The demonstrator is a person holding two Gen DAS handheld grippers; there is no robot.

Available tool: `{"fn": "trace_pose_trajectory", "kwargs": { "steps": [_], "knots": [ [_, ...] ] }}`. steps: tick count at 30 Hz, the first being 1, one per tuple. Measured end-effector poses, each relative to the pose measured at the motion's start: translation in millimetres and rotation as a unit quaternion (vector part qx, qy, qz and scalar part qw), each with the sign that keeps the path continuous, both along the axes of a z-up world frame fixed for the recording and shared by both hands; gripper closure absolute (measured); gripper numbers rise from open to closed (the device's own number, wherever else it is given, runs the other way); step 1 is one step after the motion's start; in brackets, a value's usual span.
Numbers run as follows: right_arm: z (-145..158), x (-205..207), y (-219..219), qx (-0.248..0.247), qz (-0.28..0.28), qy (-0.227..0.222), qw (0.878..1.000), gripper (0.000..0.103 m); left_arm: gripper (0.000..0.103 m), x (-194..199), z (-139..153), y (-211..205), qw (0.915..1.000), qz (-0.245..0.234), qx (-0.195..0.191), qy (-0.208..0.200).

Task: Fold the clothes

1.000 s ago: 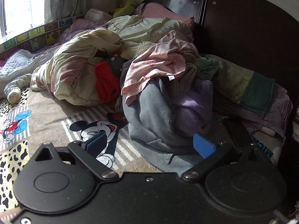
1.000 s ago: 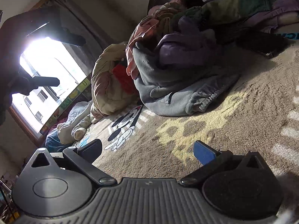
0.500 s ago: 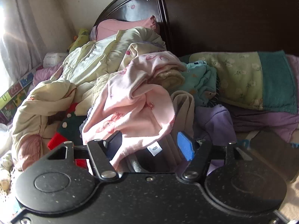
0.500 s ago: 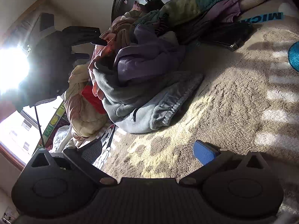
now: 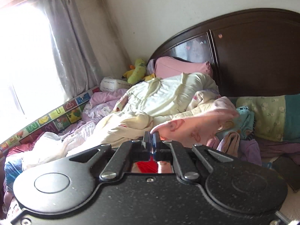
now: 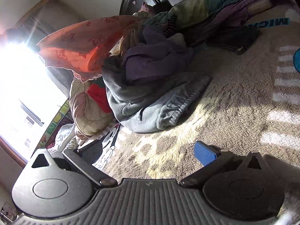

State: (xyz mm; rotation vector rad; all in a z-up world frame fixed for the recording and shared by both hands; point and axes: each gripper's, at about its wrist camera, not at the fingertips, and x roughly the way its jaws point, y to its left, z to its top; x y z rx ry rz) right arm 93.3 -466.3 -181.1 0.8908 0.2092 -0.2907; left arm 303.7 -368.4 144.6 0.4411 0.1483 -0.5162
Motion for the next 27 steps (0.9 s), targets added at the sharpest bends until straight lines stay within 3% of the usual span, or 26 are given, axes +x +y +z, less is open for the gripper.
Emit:
{"fn": "trace_pose_trajectory", "kwargs": {
  "steps": [1, 7, 12, 19, 20, 22, 24, 25, 27],
  "knots": [
    [1, -1, 2, -0.004, 0.003, -0.005, 1.000, 0.000, 0.102, -15, 10, 20, 0.9999, 0.004, -0.004, -0.009],
    [12, -15, 15, -0.032, 0.031, -0.048, 0.998, 0.000, 0.102, -69, 6, 106, 0.9996, 0.022, -0.005, 0.014],
    [19, -30, 15, -0.021, 0.054, -0.076, 0.995, 0.000, 0.102, -114, 4, 178, 0.9987, 0.037, -0.006, 0.034],
    [30, -28, 48, -0.066, 0.170, -0.053, 0.982, 0.000, 0.102, -176, -1, 278, 0.9963, 0.060, -0.009, 0.061],
    [32, -29, 54, -0.077, 0.184, -0.048, 0.979, 0.000, 0.102, -177, -5, 297, 0.9942, 0.081, -0.022, 0.067],
    [35, -31, 67, -0.099, 0.211, -0.037, 0.972, 0.000, 0.102, -178, -14, 333, 0.9880, 0.123, -0.046, 0.081],
    [38, -33, 79, -0.121, 0.238, -0.027, 0.963, 0.000, 0.102, -161, -41, 371, 0.9741, 0.187, -0.050, 0.117],
    [39, -34, 86, -0.131, 0.251, -0.021, 0.959, 0.000, 0.101, -153, -55, 389, 0.9649, 0.219, -0.050, 0.136],
    [39, -36, 101, -0.144, 0.274, -0.011, 0.951, 0.001, 0.088, -139, -93, 421, 0.9376, 0.284, -0.024, 0.200]
  ]
}}
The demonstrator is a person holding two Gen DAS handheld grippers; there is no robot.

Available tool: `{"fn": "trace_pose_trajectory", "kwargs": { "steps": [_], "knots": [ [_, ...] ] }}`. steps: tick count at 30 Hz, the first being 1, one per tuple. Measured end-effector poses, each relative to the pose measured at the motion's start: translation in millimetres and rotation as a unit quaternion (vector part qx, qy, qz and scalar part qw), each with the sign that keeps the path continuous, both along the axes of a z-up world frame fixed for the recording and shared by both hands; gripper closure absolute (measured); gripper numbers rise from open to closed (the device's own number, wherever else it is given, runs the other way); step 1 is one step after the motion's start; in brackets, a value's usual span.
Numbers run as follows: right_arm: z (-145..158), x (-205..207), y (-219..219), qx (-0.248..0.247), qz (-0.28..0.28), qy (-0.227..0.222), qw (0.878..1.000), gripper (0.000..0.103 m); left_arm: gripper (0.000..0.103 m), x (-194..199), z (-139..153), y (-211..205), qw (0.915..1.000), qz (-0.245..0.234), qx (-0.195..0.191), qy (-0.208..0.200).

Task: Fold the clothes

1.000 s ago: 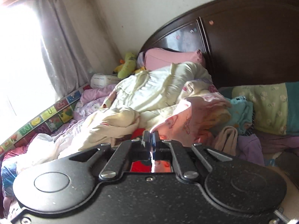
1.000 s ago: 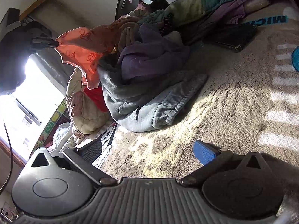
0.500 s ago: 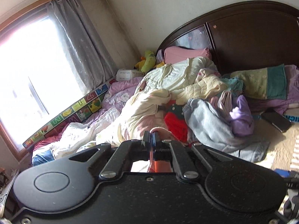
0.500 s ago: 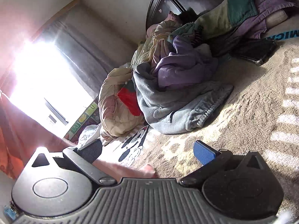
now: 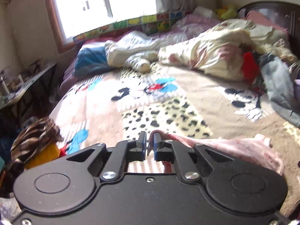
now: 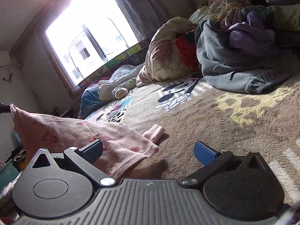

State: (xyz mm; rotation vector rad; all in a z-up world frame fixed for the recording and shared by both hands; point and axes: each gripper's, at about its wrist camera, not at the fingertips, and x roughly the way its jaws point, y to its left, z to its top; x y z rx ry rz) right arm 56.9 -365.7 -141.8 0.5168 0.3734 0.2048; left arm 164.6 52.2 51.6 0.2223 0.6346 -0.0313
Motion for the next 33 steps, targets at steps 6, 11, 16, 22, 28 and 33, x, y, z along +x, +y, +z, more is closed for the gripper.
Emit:
{"fn": "trace_pose_trajectory", "kwargs": {
  "steps": [6, 11, 16, 22, 28, 33],
  "knots": [
    [-3, 0, 35, -0.029, 0.061, 0.039, 0.997, 0.015, 0.043, -38, -52, 37, 0.9962, 0.028, -0.077, 0.027],
    [-5, 19, 60, -0.001, 0.103, 0.074, 0.992, 0.015, 0.042, -70, -77, 23, 0.9844, 0.007, -0.170, 0.045],
    [-1, 59, 62, 0.001, 0.098, 0.093, 0.991, 0.015, 0.039, -91, -100, -43, 0.9849, -0.073, -0.150, 0.046],
    [-1, 96, 67, -0.025, 0.109, 0.106, 0.988, 0.015, 0.034, -111, -156, -144, 0.9872, -0.156, 0.029, 0.009],
    [3, 113, 71, -0.038, 0.117, 0.106, 0.987, 0.031, 0.034, -113, -219, -179, 0.9762, -0.164, 0.139, -0.030],
    [11, 111, 72, -0.028, 0.115, 0.093, 0.989, 0.070, 0.066, -106, -222, -176, 0.9694, -0.167, 0.173, -0.050]
  ]
}}
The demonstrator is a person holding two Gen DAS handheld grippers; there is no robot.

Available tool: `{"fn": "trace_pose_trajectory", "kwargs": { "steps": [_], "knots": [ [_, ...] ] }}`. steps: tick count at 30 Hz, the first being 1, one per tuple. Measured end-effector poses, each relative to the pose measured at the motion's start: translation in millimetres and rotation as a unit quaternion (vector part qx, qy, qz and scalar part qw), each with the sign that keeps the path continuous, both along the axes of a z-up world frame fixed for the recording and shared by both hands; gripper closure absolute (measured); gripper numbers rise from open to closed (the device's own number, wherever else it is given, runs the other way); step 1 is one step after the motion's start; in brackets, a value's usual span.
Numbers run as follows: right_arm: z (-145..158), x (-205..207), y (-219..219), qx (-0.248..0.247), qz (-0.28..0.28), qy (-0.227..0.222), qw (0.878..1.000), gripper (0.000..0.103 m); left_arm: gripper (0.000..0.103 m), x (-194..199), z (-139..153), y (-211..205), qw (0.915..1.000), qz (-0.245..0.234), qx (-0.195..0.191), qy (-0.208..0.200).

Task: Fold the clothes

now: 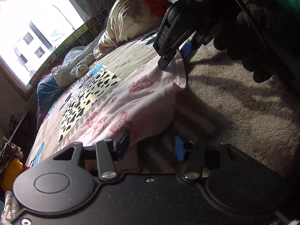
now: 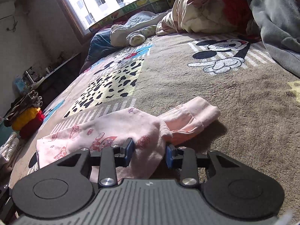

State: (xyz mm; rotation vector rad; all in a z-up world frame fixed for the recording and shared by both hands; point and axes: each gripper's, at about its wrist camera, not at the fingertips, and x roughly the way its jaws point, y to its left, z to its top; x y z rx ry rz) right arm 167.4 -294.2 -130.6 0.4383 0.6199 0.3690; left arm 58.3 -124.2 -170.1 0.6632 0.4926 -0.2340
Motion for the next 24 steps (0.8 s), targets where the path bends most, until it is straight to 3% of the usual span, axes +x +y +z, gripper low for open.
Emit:
{"fn": "trace_pose_trajectory", "kwargs": {
  "steps": [4, 7, 10, 14, 17, 19, 20, 22, 24],
  "knots": [
    [7, -2, 0, 0.009, -0.003, -0.009, 1.000, 0.082, 0.098, 8, 4, 8, 1.0000, -0.002, 0.004, -0.006],
    [12, -4, 1, 0.016, -0.005, -0.016, 1.000, 0.087, 0.100, 14, 9, 15, 0.9999, -0.002, 0.004, -0.012],
    [36, -9, -8, 0.066, -0.004, -0.033, 0.997, 0.093, 0.100, 13, 59, 47, 0.9973, 0.020, -0.060, -0.036],
    [82, -13, -15, 0.168, 0.013, -0.061, 0.984, 0.097, 0.100, 18, 131, 89, 0.9871, 0.034, -0.142, -0.065],
    [121, -19, -11, 0.177, 0.019, -0.099, 0.979, 0.096, 0.101, 22, 181, 115, 0.9771, 0.028, -0.200, -0.066],
    [143, -29, -3, 0.125, 0.036, -0.136, 0.982, 0.084, 0.101, 21, 208, 130, 0.9700, 0.020, -0.236, -0.056],
    [154, -35, 2, 0.093, 0.046, -0.156, 0.982, 0.051, 0.101, 20, 218, 135, 0.9670, 0.016, -0.249, -0.052],
    [151, -48, 16, 0.045, 0.055, -0.185, 0.980, 0.000, 0.101, 13, 234, 142, 0.9641, 0.006, -0.263, -0.039],
    [143, -61, 31, 0.002, 0.061, -0.212, 0.975, 0.001, 0.101, 6, 244, 147, 0.9614, 0.004, -0.273, -0.036]
  ]
}}
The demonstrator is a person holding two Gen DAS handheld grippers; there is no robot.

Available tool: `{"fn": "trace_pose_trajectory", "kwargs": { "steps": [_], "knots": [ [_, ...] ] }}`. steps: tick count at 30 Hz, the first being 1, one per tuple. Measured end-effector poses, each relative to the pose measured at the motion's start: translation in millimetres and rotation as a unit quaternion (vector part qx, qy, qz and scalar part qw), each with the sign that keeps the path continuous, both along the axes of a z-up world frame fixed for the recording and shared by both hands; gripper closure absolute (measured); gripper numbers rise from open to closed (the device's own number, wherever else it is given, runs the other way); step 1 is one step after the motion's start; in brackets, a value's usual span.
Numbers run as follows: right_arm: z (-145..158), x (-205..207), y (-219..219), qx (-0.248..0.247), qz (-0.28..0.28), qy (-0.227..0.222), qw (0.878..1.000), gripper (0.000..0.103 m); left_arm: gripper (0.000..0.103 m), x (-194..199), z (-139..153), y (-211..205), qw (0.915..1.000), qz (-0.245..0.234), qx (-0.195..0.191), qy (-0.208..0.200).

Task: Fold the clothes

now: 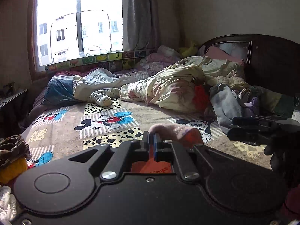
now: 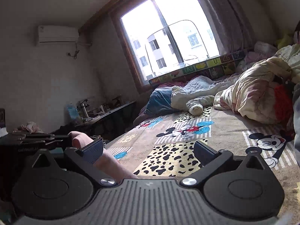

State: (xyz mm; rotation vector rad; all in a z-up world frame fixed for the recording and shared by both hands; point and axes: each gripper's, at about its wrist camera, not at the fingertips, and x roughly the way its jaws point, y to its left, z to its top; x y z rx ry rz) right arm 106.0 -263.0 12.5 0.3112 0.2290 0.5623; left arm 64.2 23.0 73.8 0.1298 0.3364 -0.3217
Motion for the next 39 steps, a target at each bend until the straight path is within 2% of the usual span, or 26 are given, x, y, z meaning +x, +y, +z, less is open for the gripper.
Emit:
{"fn": "trace_pose_trajectory", "kwargs": {
  "steps": [3, 6, 9, 12, 13, 14, 17, 18, 19, 20, 23, 27, 32, 36, 38, 39],
  "knots": [
    [-12, -20, 23, -0.064, -0.005, -0.045, 0.997, 0.000, 0.101, -10, 14, 4, 0.9996, -0.003, -0.028, 0.008],
    [-24, -40, 46, -0.127, -0.010, -0.090, 0.988, 0.000, 0.101, -21, 25, 5, 0.9984, -0.005, -0.055, 0.014],
    [-36, -60, 68, -0.189, -0.015, -0.135, 0.973, 0.000, 0.101, -29, 36, 3, 0.9977, -0.014, -0.067, 0.004],
    [-47, -80, 91, -0.250, -0.020, -0.178, 0.951, 0.003, 0.101, -41, 46, 0, 0.9976, -0.024, -0.065, -0.008],
    [-51, -87, 99, -0.270, -0.021, -0.193, 0.943, 0.009, 0.101, -44, 48, 0, 0.9975, -0.029, -0.064, -0.011],
    [-55, -93, 106, -0.290, -0.023, -0.207, 0.934, 0.029, 0.101, -49, 50, 0, 0.9974, -0.034, -0.063, -0.014],
    [-10, -110, 98, -0.261, -0.001, -0.204, 0.943, 0.070, 0.101, -60, 55, 3, 0.9968, -0.045, -0.062, -0.023],
    [-1, -106, 92, -0.255, 0.011, -0.205, 0.945, 0.077, 0.101, -61, 56, 4, 0.9968, -0.044, -0.063, -0.024],
    [9, -103, 85, -0.245, 0.016, -0.202, 0.948, 0.090, 0.101, -63, 58, 6, 0.9967, -0.043, -0.063, -0.026],
    [21, -100, 77, -0.236, 0.016, -0.202, 0.950, 0.094, 0.101, -64, 59, 9, 0.9968, -0.040, -0.062, -0.029],
    [64, -90, 52, -0.220, 0.010, -0.213, 0.952, 0.098, 0.101, -66, 66, 17, 0.9973, -0.031, -0.051, -0.042],
    [135, -89, 29, -0.218, 0.005, -0.256, 0.942, 0.098, 0.101, -69, 93, 32, 0.9957, -0.024, -0.040, -0.080],
    [172, -112, 13, -0.225, 0.013, -0.280, 0.933, 0.098, 0.101, -89, 122, 46, 0.9914, -0.044, -0.055, -0.111],
    [202, -130, 1, -0.231, 0.019, -0.299, 0.926, 0.098, 0.101, -111, 118, 53, 0.9898, -0.063, -0.068, -0.108],
    [217, -139, -6, -0.233, 0.022, -0.309, 0.922, 0.098, 0.101, -127, 110, 58, 0.9880, -0.079, -0.088, -0.099],
    [206, -148, -19, -0.230, 0.028, -0.300, 0.925, 0.098, 0.101, -134, 106, 59, 0.9868, -0.088, -0.097, -0.094]
  ]
}}
